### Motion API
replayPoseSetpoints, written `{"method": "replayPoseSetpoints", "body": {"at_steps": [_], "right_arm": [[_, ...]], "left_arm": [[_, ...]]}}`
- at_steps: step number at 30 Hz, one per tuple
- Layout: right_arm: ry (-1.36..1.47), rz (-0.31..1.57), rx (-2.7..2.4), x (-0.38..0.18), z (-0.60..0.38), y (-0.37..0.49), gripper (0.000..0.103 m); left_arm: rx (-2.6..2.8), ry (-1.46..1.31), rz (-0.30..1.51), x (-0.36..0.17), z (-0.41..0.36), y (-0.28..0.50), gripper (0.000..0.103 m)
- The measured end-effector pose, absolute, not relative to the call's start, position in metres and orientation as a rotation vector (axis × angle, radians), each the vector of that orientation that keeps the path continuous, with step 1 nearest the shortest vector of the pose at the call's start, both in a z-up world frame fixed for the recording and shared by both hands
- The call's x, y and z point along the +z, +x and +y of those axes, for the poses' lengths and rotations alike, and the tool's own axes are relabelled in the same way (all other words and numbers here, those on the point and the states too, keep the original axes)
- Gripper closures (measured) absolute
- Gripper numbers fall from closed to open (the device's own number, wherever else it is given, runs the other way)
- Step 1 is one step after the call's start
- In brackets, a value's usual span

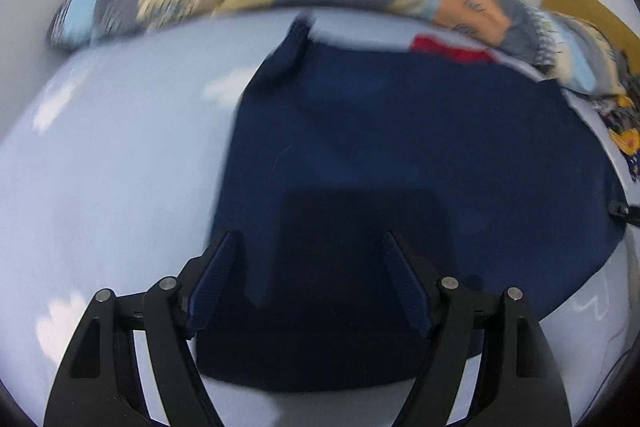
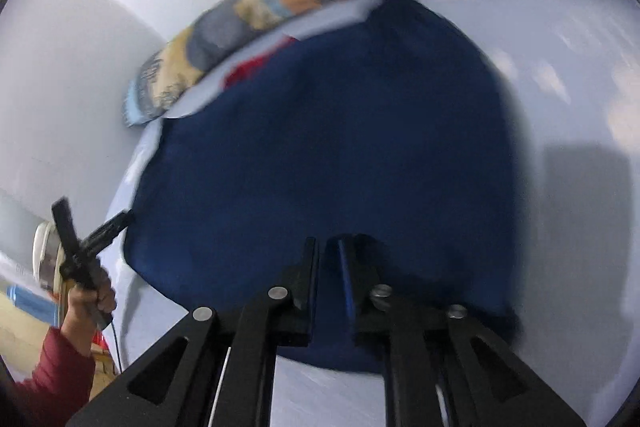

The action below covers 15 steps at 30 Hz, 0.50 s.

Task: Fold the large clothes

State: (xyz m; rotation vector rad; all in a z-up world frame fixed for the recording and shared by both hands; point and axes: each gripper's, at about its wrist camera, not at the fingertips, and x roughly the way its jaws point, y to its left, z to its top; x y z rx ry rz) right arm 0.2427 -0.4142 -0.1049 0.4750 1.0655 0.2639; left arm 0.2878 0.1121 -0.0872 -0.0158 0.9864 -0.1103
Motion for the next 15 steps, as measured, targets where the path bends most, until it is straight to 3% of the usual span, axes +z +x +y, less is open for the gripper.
{"method": "replayPoseSetpoints", "body": {"at_steps": [3,6,7,8,15], "right_arm": [[0.542,1.05,0.158,-0.11,-0.446,0.223,0.103],[0.418,1.048,0.045,-0.094,-0.436,0.209,0.103],[0.396,1.04,0.034,-0.084,-0.429,0.203,0.094],[0.39,1.033,0.03,-0.078,-0.423,0.199,0.094],[0.402,1.088,0.152,-0.051,-0.325,0.205,0.09]], "left_arm": [[-0.03,-0.133,1.025,-0.091,0.142,0.288,0.018],[0.051,-0.231,1.019,-0.079,0.159,0.275,0.019],[0.07,-0.251,1.001,-0.071,0.159,0.266,0.019],[0.075,-0.272,0.991,-0.067,0.161,0.258,0.019],[0.047,-0.283,1.066,-0.067,0.103,0.224,0.019]]}}
